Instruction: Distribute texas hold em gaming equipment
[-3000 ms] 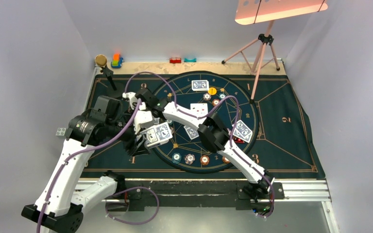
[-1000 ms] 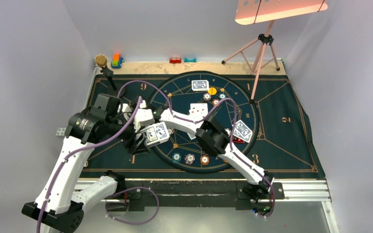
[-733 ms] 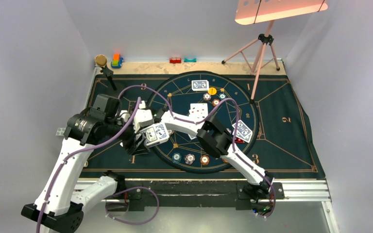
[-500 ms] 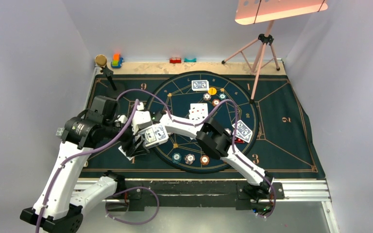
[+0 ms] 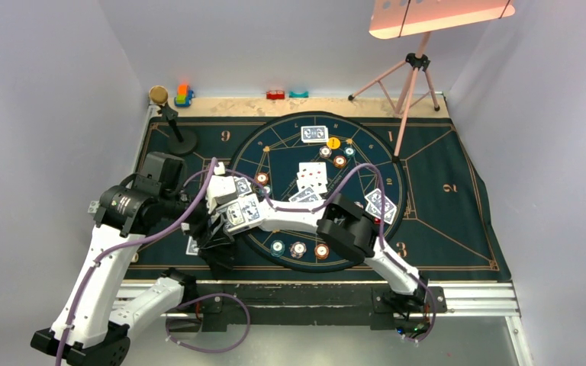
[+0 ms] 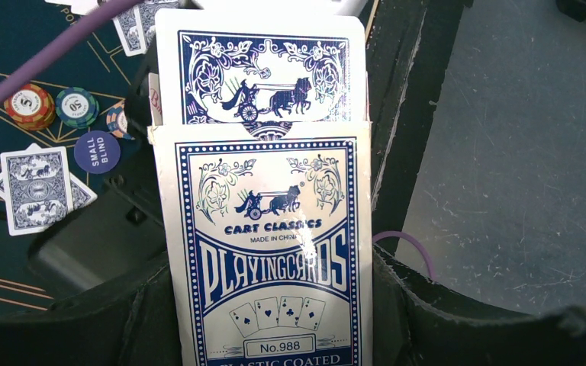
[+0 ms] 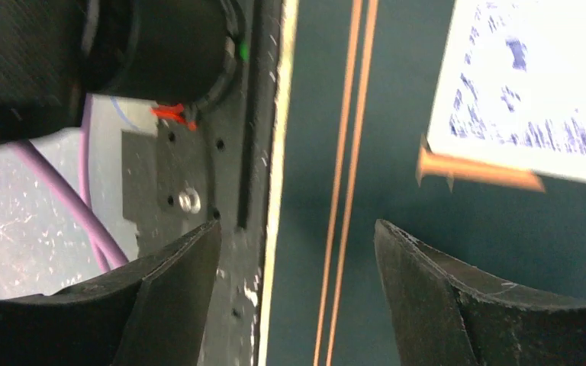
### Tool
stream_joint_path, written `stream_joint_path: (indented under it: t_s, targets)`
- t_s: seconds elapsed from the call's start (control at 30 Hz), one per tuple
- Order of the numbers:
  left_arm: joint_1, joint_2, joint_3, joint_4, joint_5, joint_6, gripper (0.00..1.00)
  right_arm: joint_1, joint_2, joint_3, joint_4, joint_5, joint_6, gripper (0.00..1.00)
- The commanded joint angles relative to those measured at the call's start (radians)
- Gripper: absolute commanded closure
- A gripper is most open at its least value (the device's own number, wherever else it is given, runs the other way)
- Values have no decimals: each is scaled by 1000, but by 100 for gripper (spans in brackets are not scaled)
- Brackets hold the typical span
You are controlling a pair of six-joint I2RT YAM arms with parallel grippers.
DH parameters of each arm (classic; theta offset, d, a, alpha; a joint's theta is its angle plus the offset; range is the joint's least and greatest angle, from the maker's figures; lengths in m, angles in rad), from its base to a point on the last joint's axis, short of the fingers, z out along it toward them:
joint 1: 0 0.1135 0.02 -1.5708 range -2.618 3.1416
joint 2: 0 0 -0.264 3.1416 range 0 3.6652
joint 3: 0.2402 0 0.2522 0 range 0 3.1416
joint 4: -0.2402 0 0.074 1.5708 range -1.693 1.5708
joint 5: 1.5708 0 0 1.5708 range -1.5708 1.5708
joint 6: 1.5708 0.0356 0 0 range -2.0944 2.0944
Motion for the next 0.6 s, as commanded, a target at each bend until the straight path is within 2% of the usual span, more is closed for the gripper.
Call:
stream_joint_path:
  t_s: [0.0,0.13,0.23,0.33,0.47,0.57]
  targets:
    - [5,-7,19,13,36,13,100,-120,-157,-153,28,90,112,23]
    - [5,-2,12,1,50,33,100,-226,-364,-401,141,136,214,25]
    - [5,-3,-6,-16,54,60,100,-259,-505,-527,158,152,250,26]
    - [5,-19,-29,-4,57,61,100,-267,-631,-583,115,225,279,28]
    - [5,-27,-40,15,67,56,100,-279,-760,-620,-2,388,333,40]
    - [5,-24,-66,36,52,61,100,-283,-844,-630,-87,474,344,45]
